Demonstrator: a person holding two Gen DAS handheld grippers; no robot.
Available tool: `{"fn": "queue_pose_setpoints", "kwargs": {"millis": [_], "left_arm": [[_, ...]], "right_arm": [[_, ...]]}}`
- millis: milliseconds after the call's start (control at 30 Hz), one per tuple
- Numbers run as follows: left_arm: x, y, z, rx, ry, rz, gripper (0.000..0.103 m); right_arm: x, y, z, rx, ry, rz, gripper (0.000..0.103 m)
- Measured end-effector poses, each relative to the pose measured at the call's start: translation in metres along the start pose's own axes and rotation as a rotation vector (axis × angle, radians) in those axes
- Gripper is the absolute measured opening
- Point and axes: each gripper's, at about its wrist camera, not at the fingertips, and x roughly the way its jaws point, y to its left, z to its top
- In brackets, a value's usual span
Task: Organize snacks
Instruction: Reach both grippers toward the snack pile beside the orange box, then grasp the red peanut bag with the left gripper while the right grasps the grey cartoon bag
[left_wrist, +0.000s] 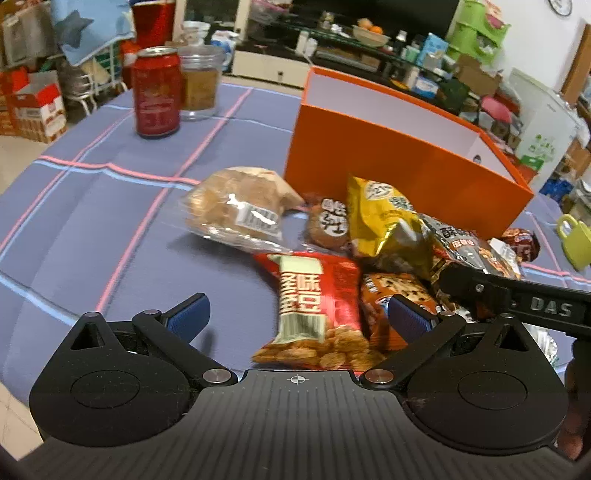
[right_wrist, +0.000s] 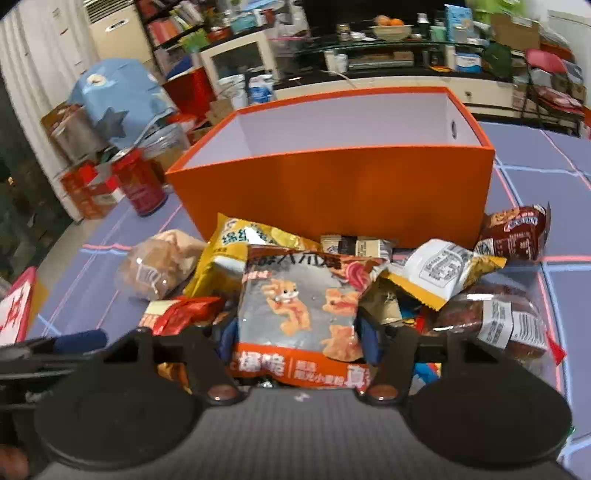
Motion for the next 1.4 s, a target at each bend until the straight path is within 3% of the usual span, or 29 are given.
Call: {"fn": "queue_pose_setpoints", "kwargs": {"millis": [200, 333, 400, 533, 633, 667, 1067, 1233, 1400], "left_arm": [[0.021, -0.010, 0.005, 0.020, 0.028, 0.006, 0.091], [0.031, -0.013, 0.004, 0.019, 0.044, 0.006, 0.092], [0.030, -0.013, 0.005, 0.012, 0.038, -0.008, 0.080], [0.027, -0.017, 0.005, 0.002, 0.032, -0.062, 0.045], [0.023, -0.017, 0.006, -0.008, 0.017, -0.047, 0.022], [0.020, -0.017, 0.005, -0.011, 0.017, -0.041, 0.019], [-0.024, -0.030, 0.005, 0.056, -0.079, -0.055, 0.018], [-0.037, -0.039, 0.008, 0.102, -0.130, 0.026, 0.018], [-0.033, -0.034, 0.015, 0.095, -0.127, 0.106, 0.018]], "right_arm": [[-0.014, -0.017, 0.005, 0.019, -0.007, 0.060, 0.058], [-0.020, -0.017, 0.004, -0.035, -0.024, 0.043, 0.058], [-0.024, -0.016, 0.004, -0.063, -0.043, 0.029, 0.058], [-0.033, -0.014, 0.004, -0.117, -0.076, 0.031, 0.058], [-0.036, -0.015, 0.005, -0.119, -0.079, 0.054, 0.058], [-0.037, -0.016, 0.005, -0.119, -0.082, 0.061, 0.058], [-0.052, -0.011, 0.007, -0.160, -0.149, 0.058, 0.058], [-0.055, -0.002, 0.005, -0.206, -0.178, 0.037, 0.058], [-0.052, 0.002, 0.003, -0.219, -0.171, 0.031, 0.058]]}}
